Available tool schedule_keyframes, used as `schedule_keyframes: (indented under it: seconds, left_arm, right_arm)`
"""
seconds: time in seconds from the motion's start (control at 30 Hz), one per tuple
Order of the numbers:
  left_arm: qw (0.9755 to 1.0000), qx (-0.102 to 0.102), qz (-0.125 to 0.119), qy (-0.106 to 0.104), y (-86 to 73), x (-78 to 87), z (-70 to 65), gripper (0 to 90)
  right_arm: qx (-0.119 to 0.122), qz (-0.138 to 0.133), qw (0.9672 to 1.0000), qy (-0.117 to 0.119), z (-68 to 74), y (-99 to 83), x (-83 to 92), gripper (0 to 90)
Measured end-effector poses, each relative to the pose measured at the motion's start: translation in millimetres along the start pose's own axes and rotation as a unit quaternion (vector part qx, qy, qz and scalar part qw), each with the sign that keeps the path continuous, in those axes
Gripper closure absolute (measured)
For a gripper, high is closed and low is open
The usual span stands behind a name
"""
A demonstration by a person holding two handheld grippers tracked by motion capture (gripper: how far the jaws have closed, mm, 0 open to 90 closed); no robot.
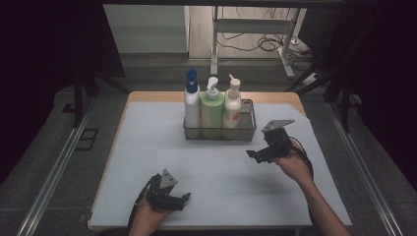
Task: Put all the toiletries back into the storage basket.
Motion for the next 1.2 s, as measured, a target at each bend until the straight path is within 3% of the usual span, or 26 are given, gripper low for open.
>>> schedule_keyframes:
  seconds: [0.6,1.2]
  left_arm:
    - [1.0,0.0,0.0,0.0,0.0,0.0,-0.1,12.4]
    - [1.0,0.0,-0.001,0.001,-0.1,-0.1,-0.2,12.4]
  right_arm:
    - [-0.023,0.016,0.9996,0.001,2.5,-41.2,21.3,0.0]
    - [-0.028,0.007,0.9996,0.002,18.7,-84.0,17.7,0.0]
Point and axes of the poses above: each handheld gripper's, and its own axes: x roughly backward along the jaws, y roughly out of its top, z roughly to its left, the point moved 6 cm from there along -x, roughly forward along the jaws, and after that the axes turned 3 degrees about -x, right-handed, at the moved point
